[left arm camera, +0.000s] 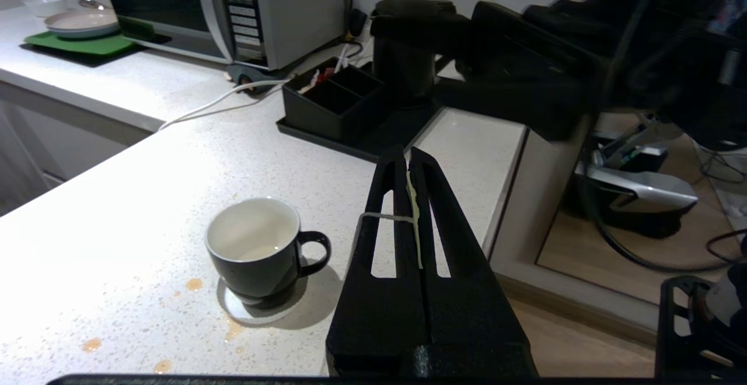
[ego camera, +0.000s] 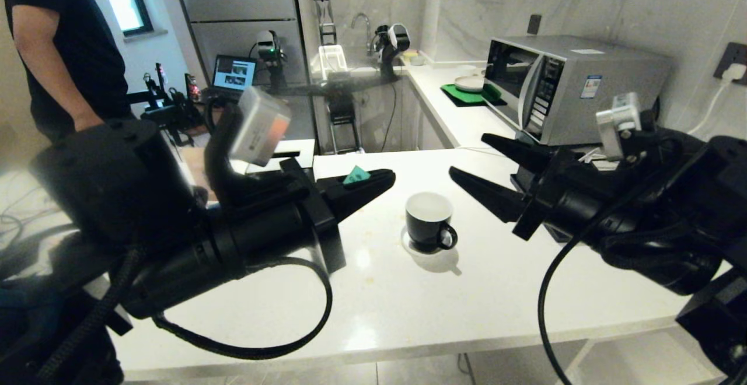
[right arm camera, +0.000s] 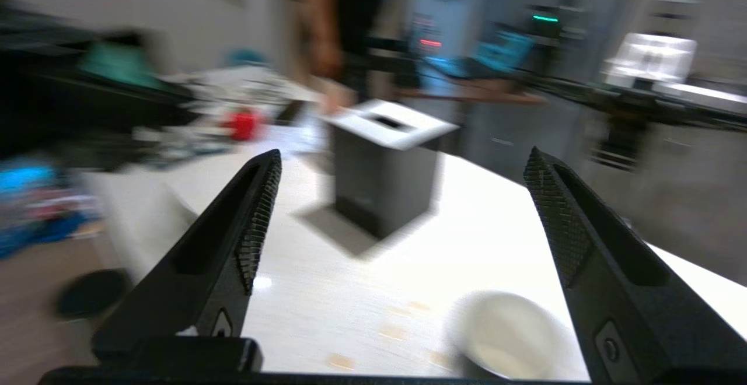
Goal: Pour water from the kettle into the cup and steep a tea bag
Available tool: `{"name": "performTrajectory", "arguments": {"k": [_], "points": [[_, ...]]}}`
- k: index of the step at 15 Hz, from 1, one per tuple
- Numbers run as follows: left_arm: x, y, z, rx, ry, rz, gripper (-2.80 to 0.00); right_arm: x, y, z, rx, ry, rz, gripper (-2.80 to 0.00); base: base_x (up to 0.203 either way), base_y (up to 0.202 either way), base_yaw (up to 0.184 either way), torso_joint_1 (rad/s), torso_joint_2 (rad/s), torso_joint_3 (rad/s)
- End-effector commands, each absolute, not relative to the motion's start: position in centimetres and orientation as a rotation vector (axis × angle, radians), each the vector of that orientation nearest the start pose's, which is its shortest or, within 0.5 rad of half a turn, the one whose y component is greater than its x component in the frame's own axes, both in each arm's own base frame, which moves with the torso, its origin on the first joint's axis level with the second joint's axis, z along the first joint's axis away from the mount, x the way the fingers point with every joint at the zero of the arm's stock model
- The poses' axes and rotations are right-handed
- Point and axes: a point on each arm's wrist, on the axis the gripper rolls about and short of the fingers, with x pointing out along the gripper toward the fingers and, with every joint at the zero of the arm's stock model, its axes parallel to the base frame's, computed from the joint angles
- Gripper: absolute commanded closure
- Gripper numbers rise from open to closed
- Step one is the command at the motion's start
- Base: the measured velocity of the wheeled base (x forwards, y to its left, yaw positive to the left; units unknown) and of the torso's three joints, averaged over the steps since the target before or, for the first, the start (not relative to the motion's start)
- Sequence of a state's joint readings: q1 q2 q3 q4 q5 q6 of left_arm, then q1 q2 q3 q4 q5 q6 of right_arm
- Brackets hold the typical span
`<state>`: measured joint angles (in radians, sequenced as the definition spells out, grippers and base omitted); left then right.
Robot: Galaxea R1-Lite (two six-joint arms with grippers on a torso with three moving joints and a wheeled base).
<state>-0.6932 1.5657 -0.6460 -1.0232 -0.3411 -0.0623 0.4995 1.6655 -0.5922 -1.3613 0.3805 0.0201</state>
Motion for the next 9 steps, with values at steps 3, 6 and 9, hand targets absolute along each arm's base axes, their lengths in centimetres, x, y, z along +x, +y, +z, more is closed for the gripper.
{"name": "performTrajectory", "arguments": {"k": [3, 6, 9], "points": [[19.9, -17.5, 21.8, -0.077, -0.08, -1.033, 0.0, 25.5, 9.0, 19.9, -0.006, -0.248, 0.69, -2.8, 0.0, 0.0, 0.0, 0.0, 0.0, 0.0], [20.0, -17.4, 21.8, -0.079, -0.082, -1.015, 0.0, 26.3, 6.0, 19.1, -0.053, -0.223, 0.466, -2.8, 0.0, 0.0, 0.0, 0.0, 0.0, 0.0], [19.9, -17.4, 21.8, -0.079, -0.083, -1.012, 0.0, 26.7, 3.5, 19.2, -0.066, -0.23, 0.301, -2.8, 0.0, 0.0, 0.0, 0.0, 0.0, 0.0]]}}
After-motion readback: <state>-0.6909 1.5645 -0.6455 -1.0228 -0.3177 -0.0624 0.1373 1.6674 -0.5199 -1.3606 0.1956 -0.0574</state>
